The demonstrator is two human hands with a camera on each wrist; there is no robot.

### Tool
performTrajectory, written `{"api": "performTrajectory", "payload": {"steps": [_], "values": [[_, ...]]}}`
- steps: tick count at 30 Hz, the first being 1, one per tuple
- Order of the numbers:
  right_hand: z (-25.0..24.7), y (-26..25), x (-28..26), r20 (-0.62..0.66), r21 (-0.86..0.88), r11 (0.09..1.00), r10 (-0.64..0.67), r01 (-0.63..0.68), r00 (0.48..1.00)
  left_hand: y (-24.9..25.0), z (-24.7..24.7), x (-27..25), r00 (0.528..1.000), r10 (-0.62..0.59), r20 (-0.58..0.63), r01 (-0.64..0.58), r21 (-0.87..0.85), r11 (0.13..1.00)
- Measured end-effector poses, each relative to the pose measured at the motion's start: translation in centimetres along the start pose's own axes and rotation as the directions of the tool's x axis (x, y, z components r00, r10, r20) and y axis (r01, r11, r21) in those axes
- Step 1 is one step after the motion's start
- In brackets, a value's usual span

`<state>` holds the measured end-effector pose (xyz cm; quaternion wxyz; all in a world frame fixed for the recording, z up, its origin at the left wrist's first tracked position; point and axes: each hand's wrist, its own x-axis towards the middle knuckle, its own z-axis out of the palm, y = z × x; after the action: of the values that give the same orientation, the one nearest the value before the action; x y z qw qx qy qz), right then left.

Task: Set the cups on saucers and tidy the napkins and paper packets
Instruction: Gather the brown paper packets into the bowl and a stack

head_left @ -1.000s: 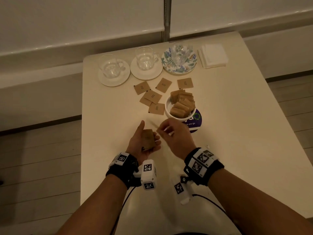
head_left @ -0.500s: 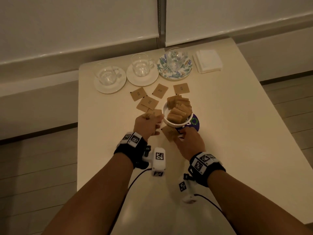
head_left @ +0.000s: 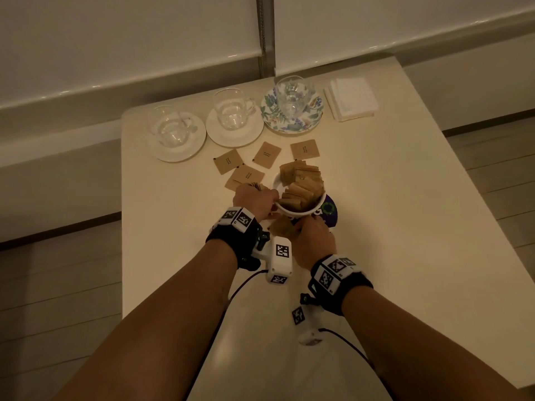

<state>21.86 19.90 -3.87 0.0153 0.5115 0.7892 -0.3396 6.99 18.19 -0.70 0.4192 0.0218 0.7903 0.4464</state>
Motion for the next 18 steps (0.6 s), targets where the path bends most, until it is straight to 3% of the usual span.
{"api": "performTrajectory", "payload": {"steps": [6,12,14,18], "values": [[-0.4,-0.2,-1.0,0.118,-0.057,0.981,-0.176,0.184,0.977,0.0,0.6,-0.2,1.000,-0.008,0.028,0.007,0.017,1.000],[-1.1,0.3,-1.3,0.185,0.327,0.943,-0.132,0.065,0.974,-1.4,-2.1,-1.5,0.990,0.015,0.139,0.023,-0.268,0.963],[-1.6,0.3,-1.4,0.199,0.394,0.916,-0.163,0.074,0.966,-2.4,-3.5,-2.0,0.979,0.046,0.198,0.028,-0.353,0.935],[-2.8,-0.6,-1.9,0.207,0.443,0.877,-0.304,0.188,0.930,-4.5,-5.8,-2.6,0.979,0.001,0.206,0.078,-0.373,0.925]]}}
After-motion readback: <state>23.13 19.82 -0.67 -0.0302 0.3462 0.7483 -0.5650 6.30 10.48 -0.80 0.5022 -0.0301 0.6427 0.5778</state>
